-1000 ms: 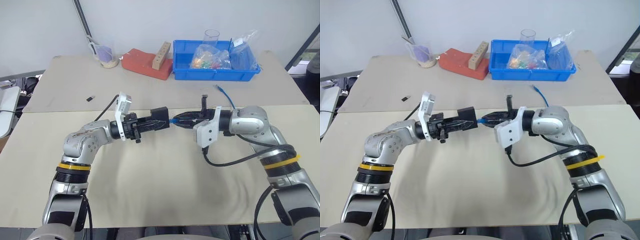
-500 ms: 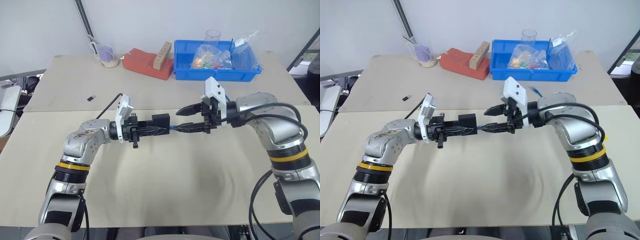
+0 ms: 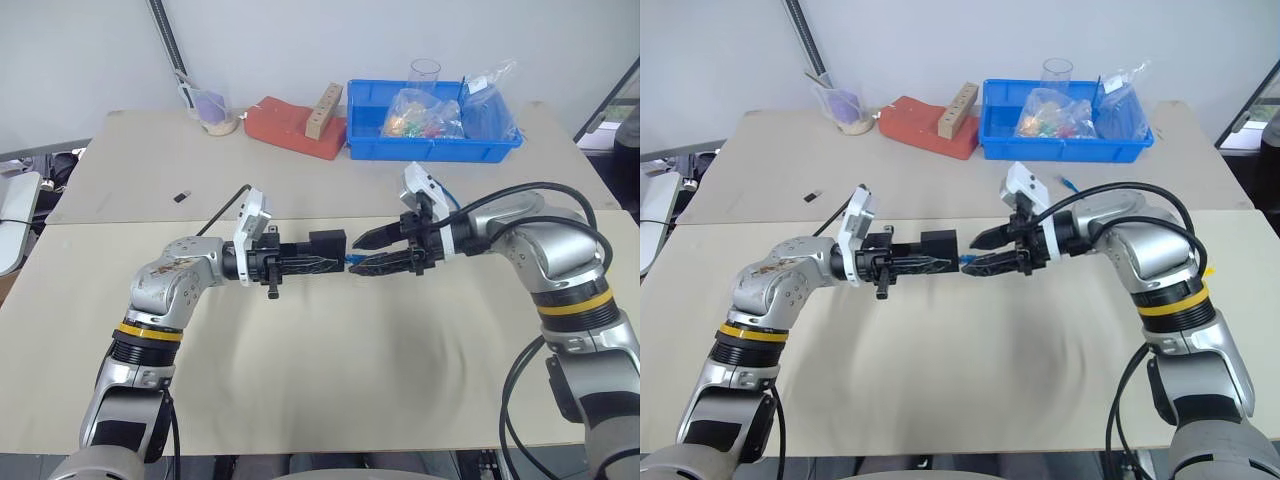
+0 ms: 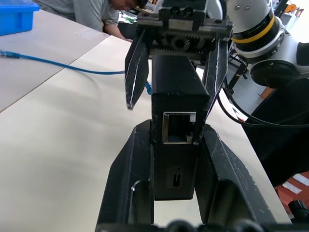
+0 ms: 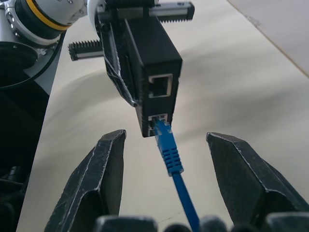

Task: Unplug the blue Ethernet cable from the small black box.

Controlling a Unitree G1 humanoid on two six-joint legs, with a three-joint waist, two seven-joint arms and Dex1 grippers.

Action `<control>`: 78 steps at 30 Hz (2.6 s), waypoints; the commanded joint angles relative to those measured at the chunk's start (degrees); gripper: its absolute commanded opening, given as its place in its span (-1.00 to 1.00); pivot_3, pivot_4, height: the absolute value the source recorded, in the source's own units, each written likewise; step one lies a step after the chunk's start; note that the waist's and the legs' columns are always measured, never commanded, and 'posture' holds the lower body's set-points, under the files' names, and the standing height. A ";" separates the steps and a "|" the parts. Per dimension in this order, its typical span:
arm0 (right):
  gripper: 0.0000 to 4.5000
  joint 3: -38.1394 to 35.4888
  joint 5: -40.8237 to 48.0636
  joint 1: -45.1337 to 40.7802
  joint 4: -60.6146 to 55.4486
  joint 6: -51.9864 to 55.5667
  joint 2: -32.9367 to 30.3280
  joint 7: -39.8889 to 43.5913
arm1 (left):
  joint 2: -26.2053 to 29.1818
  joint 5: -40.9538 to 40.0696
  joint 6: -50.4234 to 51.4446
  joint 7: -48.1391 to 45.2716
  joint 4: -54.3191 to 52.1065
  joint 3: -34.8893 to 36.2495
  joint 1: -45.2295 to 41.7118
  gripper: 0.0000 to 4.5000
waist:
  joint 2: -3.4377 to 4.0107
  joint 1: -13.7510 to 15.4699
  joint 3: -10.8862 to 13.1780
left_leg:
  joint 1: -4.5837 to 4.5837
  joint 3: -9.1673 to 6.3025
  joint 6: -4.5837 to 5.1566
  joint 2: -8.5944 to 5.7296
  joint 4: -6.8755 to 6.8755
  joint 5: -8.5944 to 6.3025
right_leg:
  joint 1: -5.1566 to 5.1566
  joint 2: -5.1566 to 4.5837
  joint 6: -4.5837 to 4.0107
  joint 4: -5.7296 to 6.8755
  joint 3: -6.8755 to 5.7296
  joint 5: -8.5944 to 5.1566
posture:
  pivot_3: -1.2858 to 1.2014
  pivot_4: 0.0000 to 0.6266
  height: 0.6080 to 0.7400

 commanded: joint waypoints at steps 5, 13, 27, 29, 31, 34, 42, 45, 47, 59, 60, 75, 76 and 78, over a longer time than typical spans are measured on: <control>0.08 0.18 0.70 -2.02 -0.22 -0.27 0.51 1.65 | 0.26 -1.08 0.20 -0.93 -2.40 0.07 -0.58 -0.74 | 0.00 -0.02 0.00 | 0.00 0.00 0.00 0.00 0.00 0.00 | 0.00 0.00 0.00 0.00 -0.01 0.00 | 0.03 -0.52 1.00; -0.99 0.78 1.39 -2.90 -0.72 1.16 0.13 4.33 | 0.50 -0.47 -0.29 -1.96 -3.72 -1.43 0.31 -0.74 | 0.00 -0.01 0.00 | 0.00 -0.01 0.00 0.00 0.00 0.00 | 0.00 0.00 0.00 0.00 -0.02 0.00 | 0.03 -0.52 1.00; -0.99 2.29 -2.51 2.26 -2.22 -5.57 -7.01 9.89 | 2.84 -1.05 0.51 -2.17 -4.96 0.79 1.11 -0.74 | 0.00 0.38 0.00 | -0.04 -0.03 0.00 -0.01 0.00 0.00 | 0.00 -0.01 0.00 -0.06 -0.06 0.00 | 0.03 -0.52 1.00; -0.99 1.57 -3.16 4.31 -1.84 -7.03 -9.32 10.34 | 4.11 -1.28 0.56 -2.45 -5.46 1.47 1.82 -0.74 | -0.01 0.56 0.01 | -0.05 -0.04 0.00 0.00 0.01 0.00 | 0.01 -0.01 0.00 -0.09 -0.08 0.00 | 0.03 -0.52 1.00; -0.99 0.49 -4.46 7.90 -0.96 -9.27 -11.99 10.07 | 5.81 -1.43 0.48 -2.51 -5.90 2.37 3.26 -0.74 | 0.00 0.66 0.01 | -0.04 -0.02 0.00 -0.01 0.01 0.00 | -0.01 -0.02 0.00 -0.08 -0.03 0.00 | 0.03 -0.52 1.00; -0.99 0.17 -7.21 11.79 0.20 -13.81 -12.42 7.36 | 6.45 -0.42 -1.16 -1.69 -5.46 3.02 4.80 -0.74 | 0.00 0.61 0.01 | 0.00 0.00 0.01 0.01 0.01 -0.01 | 0.00 0.00 0.00 -0.07 -0.02 0.00 | 0.03 -0.52 1.00; -0.26 -0.30 -14.89 17.69 3.13 -25.44 -7.12 -1.68 | 2.56 4.77 -9.60 5.11 -1.91 3.53 7.00 -0.74 | 0.00 0.99 0.01 | -0.03 0.03 0.01 0.00 0.02 0.00 | -0.02 -0.01 0.00 -0.06 0.01 0.00 | 0.03 -0.52 1.00; 0.22 -1.98 -13.51 18.56 0.86 -24.30 -8.09 -1.19 | 1.91 5.60 -11.23 7.36 -1.06 4.50 7.38 -0.74 | 0.00 1.29 0.01 | -0.04 0.03 0.00 -0.01 0.03 0.00 | -0.02 -0.02 0.00 -0.08 0.01 0.00 | 0.03 -0.52 1.00; 0.53 -4.61 -11.25 19.24 -2.07 -22.42 -8.29 -1.78 | 1.70 7.11 -13.66 9.59 0.86 5.50 7.63 -0.74 | 0.01 1.37 0.01 | -0.03 0.02 0.01 0.00 0.04 0.00 | -0.02 -0.02 0.00 -0.07 0.02 0.00 | 0.03 -0.52 1.00; 0.99 -16.11 1.64 19.03 -27.61 0.75 5.03 -28.09 | -7.39 19.24 -37.98 30.75 22.57 10.49 7.70 -0.74 | 0.00 1.99 -0.01 | -0.06 -0.05 0.00 -0.05 0.01 0.00 | -0.03 -0.08 0.00 -0.02 -0.05 0.00 | 0.03 -0.52 1.00; 0.99 -15.70 0.86 20.01 -28.05 0.01 5.05 -28.95 | -8.28 20.03 -40.22 31.37 24.92 10.28 7.62 -0.74 | 0.00 2.19 -0.01 | -0.03 -0.04 0.00 -0.07 0.02 -0.01 | -0.01 -0.12 0.00 -0.05 -0.05 0.00 | 0.03 -0.52 1.00; 1.00 -16.49 1.01 20.85 -27.72 -0.68 4.06 -32.65 | -11.55 20.93 -49.52 31.03 40.20 10.79 3.54 0.54 | 0.02 1.67 -0.02 | -0.04 -0.03 0.01 -0.15 0.04 0.00 | -0.04 -0.11 0.01 0.04 -0.06 0.00 | 0.03 -0.52 1.00; 1.00 -16.66 1.09 20.83 -27.59 -0.65 3.84 -32.63 | -11.32 20.68 -49.11 30.67 38.98 10.84 4.38 0.78 | 0.02 1.62 -0.02 | -0.03 -0.03 0.01 -0.15 0.04 0.00 | -0.04 -0.11 0.01 0.05 -0.06 0.00 | 0.03 -0.52 1.00; 1.00 -16.85 1.19 20.91 -27.30 -0.78 3.32 -32.43 | -10.92 20.35 -48.31 30.21 37.02 10.97 5.62 0.97 | 0.02 1.44 -0.02 | -0.03 -0.03 0.02 -0.15 0.04 0.00 | -0.03 -0.11 0.01 0.04 -0.06 0.00 | 0.03 -0.52 1.00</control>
